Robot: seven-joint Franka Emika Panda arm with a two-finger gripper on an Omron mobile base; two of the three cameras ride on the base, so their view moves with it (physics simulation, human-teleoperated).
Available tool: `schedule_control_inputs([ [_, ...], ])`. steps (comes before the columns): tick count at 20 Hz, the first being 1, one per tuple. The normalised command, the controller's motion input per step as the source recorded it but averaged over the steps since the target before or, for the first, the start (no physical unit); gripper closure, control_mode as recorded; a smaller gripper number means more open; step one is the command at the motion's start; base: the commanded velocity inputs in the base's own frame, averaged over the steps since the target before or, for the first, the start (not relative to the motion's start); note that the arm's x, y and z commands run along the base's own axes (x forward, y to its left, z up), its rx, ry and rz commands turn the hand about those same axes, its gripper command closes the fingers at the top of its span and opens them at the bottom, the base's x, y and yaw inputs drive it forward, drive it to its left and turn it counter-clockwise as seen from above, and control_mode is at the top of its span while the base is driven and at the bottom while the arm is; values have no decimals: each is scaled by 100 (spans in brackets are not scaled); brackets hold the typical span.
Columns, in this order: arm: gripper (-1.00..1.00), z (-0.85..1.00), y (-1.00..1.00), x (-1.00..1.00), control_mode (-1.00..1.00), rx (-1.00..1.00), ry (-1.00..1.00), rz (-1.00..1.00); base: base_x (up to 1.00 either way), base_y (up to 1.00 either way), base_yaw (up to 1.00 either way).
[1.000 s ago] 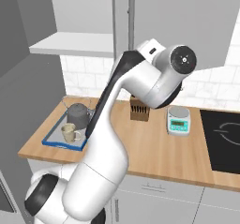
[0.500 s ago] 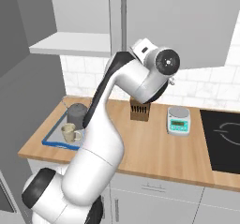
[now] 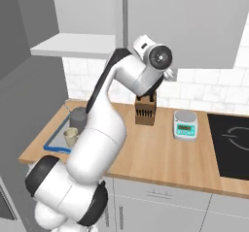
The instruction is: Pick the kettle from the counter and place it on the tray. Then pick the mug from the cabinet and place it on the tray. Then close the cabinet doors.
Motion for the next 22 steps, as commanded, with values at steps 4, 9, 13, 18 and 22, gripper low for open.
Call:
schedule_control_inputs([
  [4, -100, -8, 0, 57, -100, 0, -5, -3, 0, 0, 0],
  [9, -100, -9, 0, 56, -100, 0, -6, -3, 0, 0, 0],
  [13, -100, -15, 0, 56, -100, 0, -3, -1, 0, 0, 0],
  [18, -100, -36, 0, 48, -100, 0, 0, 0, 0, 0, 0],
  [22, -100, -66, 0, 9, -100, 0, 2, -2, 0, 0, 0],
])
